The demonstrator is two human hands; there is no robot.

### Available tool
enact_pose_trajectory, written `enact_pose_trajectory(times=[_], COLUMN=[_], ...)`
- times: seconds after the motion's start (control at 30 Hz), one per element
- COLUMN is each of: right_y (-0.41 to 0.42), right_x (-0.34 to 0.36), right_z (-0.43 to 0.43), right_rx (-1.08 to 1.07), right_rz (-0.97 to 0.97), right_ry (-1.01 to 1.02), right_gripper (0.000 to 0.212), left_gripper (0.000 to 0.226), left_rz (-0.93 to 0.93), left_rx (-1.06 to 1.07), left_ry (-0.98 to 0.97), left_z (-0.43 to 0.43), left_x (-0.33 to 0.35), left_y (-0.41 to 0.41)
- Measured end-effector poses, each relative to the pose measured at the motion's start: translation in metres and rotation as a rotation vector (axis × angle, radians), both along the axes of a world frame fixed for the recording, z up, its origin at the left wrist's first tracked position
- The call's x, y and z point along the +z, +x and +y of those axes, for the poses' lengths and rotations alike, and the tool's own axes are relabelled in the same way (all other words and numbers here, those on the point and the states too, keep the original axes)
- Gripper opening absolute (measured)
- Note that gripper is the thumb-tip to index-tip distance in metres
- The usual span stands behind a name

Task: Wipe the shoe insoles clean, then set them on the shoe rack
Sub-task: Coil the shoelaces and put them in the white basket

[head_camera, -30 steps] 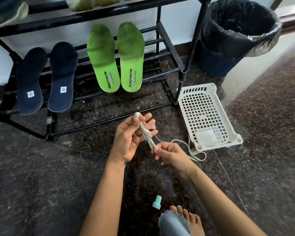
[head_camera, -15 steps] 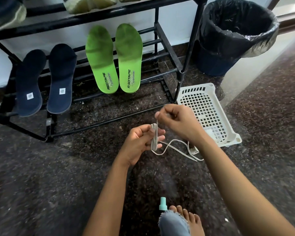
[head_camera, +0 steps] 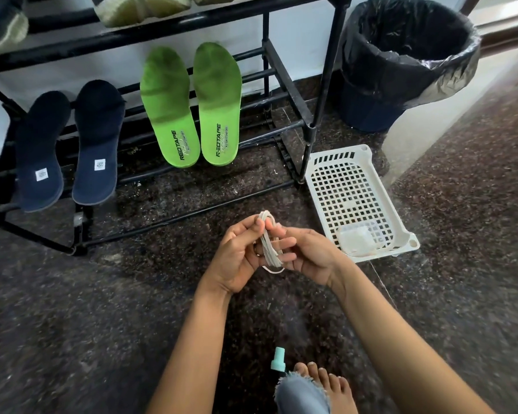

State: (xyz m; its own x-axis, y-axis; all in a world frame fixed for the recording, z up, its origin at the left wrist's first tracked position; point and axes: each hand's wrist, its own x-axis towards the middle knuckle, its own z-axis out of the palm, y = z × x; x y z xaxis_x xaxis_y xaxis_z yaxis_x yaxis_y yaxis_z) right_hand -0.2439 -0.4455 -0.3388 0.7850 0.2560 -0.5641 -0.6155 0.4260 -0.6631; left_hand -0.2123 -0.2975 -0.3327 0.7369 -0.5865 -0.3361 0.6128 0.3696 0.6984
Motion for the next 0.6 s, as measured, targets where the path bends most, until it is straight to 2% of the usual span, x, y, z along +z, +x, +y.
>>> enact_pose_trajectory(times=[0.07,0.23,0.43,0.6], right_y=[-0.007,-0.01,0.001,0.011], right_x=[-0.001,-0.005,-0.013,-0.025], right_z=[0.001,0.001,-0.016,-0.042], right_rx=[-0.025,-0.195,-0.31,-0.457], right_rz=[0.019,-0.023,-0.066,-0.153], right_ry=[0.009,-0.255,-0.279,-0.762], right_gripper=[0.027,0.013,0.017,0.018], left_gripper=[0.018,0.016,0.019,0.026], left_rz=[0.026,0.038,0.085,0.052], left_rx=[0.043,0.09,0.092,0.151], left_ry=[0.005,0.051,0.085,0.266], left_z=[-0.003,-0.013,-0.041,-0.089], left_x=[-0.003,-0.015,-0.022,-0.03], left_y=[0.001,0.004,0.013,0.025])
